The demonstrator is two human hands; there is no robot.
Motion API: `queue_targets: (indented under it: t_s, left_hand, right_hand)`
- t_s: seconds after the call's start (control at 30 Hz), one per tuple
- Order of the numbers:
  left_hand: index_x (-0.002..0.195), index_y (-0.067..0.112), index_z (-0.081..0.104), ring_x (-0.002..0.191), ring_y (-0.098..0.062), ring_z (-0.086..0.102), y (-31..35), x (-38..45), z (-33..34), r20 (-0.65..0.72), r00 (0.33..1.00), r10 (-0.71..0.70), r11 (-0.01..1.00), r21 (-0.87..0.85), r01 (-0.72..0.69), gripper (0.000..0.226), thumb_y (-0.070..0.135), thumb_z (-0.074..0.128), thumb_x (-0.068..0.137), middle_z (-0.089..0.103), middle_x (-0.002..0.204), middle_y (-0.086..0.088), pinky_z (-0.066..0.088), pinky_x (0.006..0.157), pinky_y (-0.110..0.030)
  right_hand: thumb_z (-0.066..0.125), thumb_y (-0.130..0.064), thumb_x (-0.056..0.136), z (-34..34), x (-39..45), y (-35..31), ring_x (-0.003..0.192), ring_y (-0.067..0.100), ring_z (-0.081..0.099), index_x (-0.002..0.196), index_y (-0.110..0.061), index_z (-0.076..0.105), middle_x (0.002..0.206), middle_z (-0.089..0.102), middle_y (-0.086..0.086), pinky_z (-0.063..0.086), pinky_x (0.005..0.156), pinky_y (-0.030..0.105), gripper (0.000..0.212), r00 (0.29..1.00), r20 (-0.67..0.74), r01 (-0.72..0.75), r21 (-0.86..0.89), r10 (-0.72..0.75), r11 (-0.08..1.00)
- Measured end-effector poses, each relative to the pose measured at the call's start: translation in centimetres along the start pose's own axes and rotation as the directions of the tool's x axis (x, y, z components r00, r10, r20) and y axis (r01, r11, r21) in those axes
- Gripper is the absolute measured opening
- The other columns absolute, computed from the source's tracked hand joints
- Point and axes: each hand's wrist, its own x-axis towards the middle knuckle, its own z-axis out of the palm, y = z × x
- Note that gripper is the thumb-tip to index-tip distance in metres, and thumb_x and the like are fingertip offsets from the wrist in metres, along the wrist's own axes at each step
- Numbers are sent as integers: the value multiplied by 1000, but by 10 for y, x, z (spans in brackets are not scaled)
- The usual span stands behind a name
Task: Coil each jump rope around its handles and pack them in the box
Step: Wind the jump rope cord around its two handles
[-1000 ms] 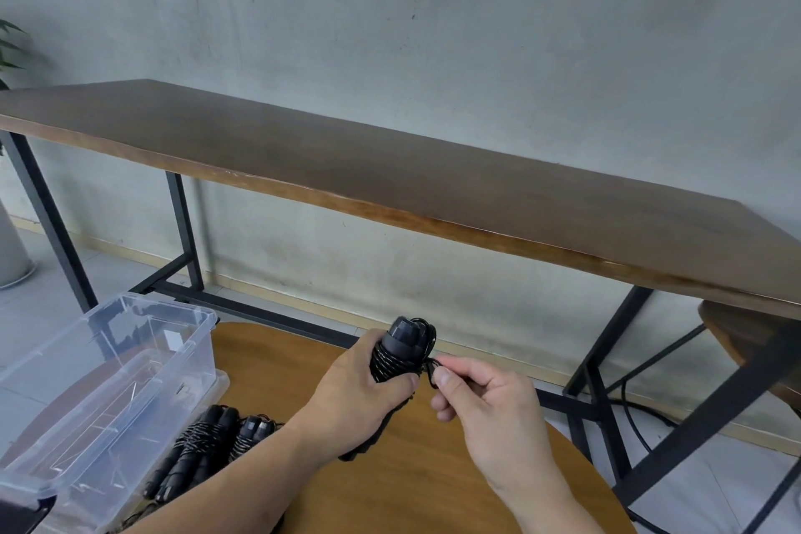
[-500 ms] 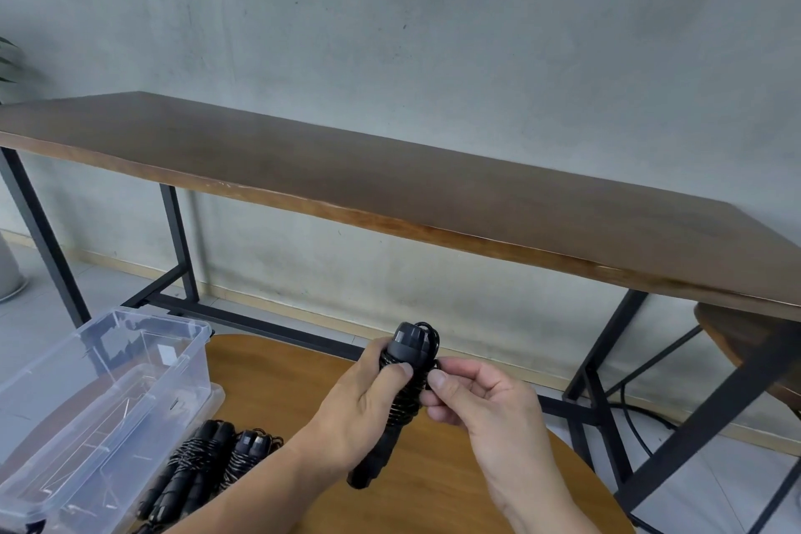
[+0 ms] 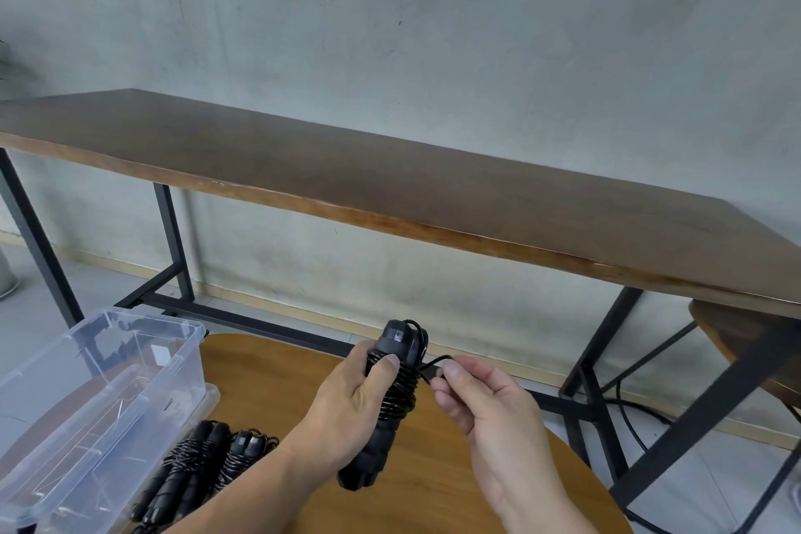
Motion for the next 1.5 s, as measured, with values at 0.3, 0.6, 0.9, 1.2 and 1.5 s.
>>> queue_targets:
  t_s: [0.3,0.6,0.9,1.2,1.5]
  left_hand:
    - [113,29,54,79,-20,60,-3,-5,6,11,993,117,989,91,-118,18,39,45,101,68,90,-11,48,69,-32]
    - [128,34,42,84,-3,56,-16,-5,9,31,971,236,921,313,-234,28,39,46,100,61,92,14,41,72,-14]
    - [134,28,43,96,2,51,-27,-5,11,77,957,280,875,389,-287,43,51,44,97,54,103,21,36,78,-10]
    - [116,28,52,76,-14,61,-16,4,-7,26,992,127,974,184,-130,30,50,42,98,67,85,-4,49,69,-31]
    - [112,29,56,82,-6,61,-9,2,-6,36,998,50,994,96,-53,29,50,42,97,68,91,2,48,70,-20]
  right_hand:
    - [68,-3,90,7,12,-1,68,19,73,93,-8,72,73,75,8,59,74,30,8,992,-31,105,-313,-120,944]
    - [76,-24,85,15,5,-1,68,10,72,81,-32,76,72,75,-13,54,61,19,9,963,47,248,-548,-267,799]
    - [75,-6,79,12,13,7,57,6,68,82,-14,76,66,74,-2,45,51,20,8,984,-59,122,-463,-167,878]
    - [76,1,81,2,22,-2,68,4,65,96,-18,77,86,77,-1,48,58,16,25,978,183,169,-419,-100,892]
    - [75,0,81,2,23,8,62,8,66,95,-12,71,76,76,4,51,56,17,19,972,136,225,-330,-190,917]
